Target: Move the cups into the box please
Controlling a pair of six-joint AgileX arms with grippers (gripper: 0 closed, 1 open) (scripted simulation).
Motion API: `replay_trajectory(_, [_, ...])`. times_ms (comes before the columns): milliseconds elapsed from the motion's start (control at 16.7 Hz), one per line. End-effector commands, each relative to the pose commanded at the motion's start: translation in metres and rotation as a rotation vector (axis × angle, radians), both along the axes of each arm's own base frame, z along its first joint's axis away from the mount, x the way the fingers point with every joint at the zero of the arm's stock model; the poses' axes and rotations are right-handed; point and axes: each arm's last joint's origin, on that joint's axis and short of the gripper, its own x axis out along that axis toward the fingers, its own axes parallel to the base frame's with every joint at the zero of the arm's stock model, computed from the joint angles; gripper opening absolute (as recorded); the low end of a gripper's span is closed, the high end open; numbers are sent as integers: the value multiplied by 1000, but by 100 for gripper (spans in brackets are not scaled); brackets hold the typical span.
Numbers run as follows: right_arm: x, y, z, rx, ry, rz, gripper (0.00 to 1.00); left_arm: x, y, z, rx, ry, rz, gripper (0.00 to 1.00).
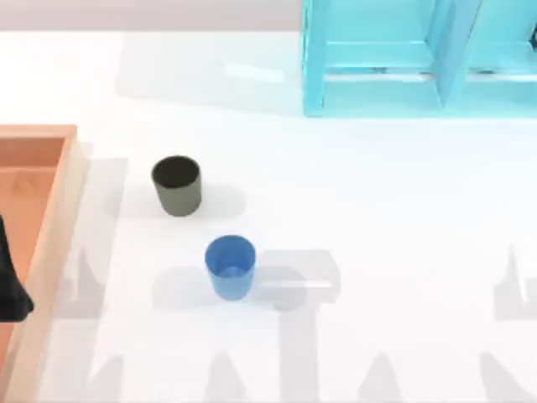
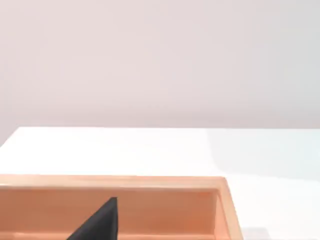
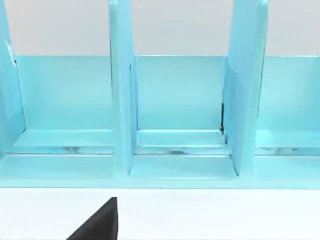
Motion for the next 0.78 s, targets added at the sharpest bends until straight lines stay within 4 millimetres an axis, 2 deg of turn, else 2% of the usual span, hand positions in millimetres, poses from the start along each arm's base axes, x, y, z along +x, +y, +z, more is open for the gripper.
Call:
replay_trajectory(180, [0, 0, 0, 0, 0, 0, 100, 0, 0, 1, -4, 9, -4, 100])
replay_trajectory(360, [0, 0, 0, 0, 0, 0, 100, 2, -4, 14, -37, 92, -42, 100])
replay_trajectory(600, [0, 0, 0, 0, 0, 0, 100, 14, -16, 53, -110, 306, -122, 100])
replay_trajectory(780, [0, 0, 0, 0, 0, 0, 100, 42, -33, 90, -157, 532, -172, 100])
